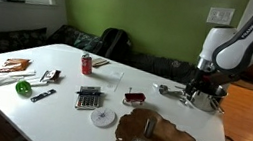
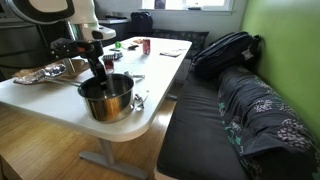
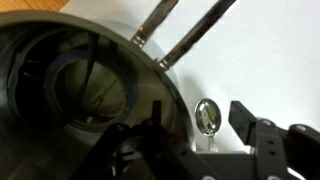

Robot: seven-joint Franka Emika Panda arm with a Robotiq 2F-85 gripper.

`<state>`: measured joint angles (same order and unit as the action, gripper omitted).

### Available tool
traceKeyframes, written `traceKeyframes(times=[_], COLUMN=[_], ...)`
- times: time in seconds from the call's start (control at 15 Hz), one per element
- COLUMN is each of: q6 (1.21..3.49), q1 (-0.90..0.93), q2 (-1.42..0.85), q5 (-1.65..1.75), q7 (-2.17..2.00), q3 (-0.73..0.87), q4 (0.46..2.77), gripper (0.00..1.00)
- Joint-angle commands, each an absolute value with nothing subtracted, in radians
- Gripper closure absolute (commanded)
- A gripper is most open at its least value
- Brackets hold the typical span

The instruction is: Move the silver pot a little forward on the table

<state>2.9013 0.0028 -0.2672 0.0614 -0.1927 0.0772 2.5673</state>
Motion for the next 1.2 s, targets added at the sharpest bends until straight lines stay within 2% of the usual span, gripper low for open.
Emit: traceKeyframes(times=[0.0,0.27,0.33,0.4,0.73,0.93,1.13], q6=[2.869,2.848,2.841,2.830,2.727,2.578,2.532], q1=[0.004,-0.002,-0.004,-0.006,-0.017,0.015,0.016], q2=[-0.275,-0.259,-0.257,-0.254,-0.227,-0.179,-0.155], q5=[0.033,0.031,0.029,0.029,0.028,0.158,0.268], q7=[-0.177,-0.162,-0.158,-0.154,-0.097,-0.074,-0.087], q3=[0.075,0.071,0.069,0.069,0.054,0.100,0.111], q4=[2.551,2.556,2.556,2.555,2.534,2.482,2.416], gripper=[0.59,0.91,0.97,1.00,0.99,0.99,0.99])
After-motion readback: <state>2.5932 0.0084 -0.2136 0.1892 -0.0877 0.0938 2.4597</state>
